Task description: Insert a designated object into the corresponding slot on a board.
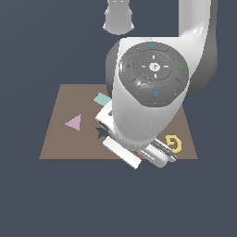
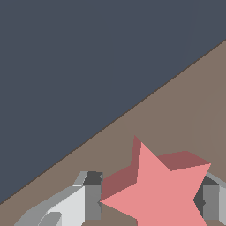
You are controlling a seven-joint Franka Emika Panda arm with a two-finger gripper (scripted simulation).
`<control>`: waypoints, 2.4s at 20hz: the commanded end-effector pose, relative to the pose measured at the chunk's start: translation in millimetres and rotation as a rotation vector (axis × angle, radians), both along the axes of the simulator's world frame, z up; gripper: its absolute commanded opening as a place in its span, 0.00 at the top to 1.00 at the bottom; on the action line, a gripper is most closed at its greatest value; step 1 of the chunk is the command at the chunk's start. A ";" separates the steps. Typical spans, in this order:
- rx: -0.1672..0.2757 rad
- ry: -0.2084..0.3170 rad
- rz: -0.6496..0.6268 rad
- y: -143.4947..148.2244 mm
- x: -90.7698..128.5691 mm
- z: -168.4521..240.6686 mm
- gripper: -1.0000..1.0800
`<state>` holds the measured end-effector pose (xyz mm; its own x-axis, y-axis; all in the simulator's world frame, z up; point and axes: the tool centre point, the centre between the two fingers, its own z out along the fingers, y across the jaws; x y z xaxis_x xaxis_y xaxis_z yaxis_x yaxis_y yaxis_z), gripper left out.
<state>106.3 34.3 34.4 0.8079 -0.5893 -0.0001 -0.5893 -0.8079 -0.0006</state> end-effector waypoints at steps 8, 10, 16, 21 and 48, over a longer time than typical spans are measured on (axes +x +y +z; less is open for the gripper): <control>0.000 -0.002 -0.382 -25.1 4.8 1.9 1.00; 0.000 -0.002 -0.472 -31.1 4.5 2.2 1.00; 0.001 -0.003 -0.741 -48.9 0.0 3.3 1.00; 0.001 -0.003 -0.967 -62.4 -7.4 4.2 1.00; 0.001 -0.003 -1.609 -86.2 -43.5 6.1 1.00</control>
